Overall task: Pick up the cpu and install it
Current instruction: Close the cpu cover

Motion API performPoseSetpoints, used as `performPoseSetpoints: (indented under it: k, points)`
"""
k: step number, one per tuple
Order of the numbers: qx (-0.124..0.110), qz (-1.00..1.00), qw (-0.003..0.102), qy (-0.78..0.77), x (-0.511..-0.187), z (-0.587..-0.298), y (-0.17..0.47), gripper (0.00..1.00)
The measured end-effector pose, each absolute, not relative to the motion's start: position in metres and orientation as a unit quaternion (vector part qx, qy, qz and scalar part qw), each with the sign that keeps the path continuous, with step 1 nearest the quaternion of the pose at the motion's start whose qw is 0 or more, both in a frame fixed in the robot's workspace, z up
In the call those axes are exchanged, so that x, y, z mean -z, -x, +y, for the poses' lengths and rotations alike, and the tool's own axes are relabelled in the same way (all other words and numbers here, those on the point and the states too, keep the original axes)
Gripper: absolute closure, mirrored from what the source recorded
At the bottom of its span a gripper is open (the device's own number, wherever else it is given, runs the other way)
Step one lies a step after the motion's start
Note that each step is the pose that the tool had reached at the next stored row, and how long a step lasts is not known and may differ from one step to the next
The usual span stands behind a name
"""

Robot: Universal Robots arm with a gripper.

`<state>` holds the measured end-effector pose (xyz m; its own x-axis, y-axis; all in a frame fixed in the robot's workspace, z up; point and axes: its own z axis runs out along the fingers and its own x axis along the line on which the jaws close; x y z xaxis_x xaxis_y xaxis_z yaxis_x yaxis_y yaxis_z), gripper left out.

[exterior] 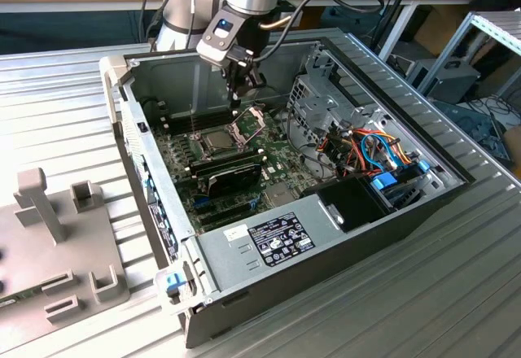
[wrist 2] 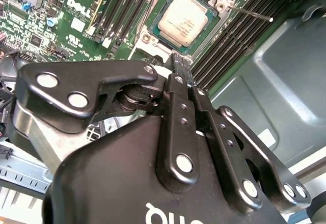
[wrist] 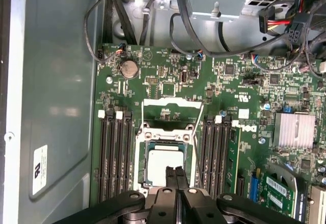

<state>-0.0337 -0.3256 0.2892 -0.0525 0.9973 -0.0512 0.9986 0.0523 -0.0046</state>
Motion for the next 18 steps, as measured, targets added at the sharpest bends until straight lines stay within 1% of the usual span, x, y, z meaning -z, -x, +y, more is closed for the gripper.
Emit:
performPoseSetpoints:
  k: [18]
  points:
    - [0.019,0.725,0.017,-0.688,-0.289,-0.326,0.010,0.89]
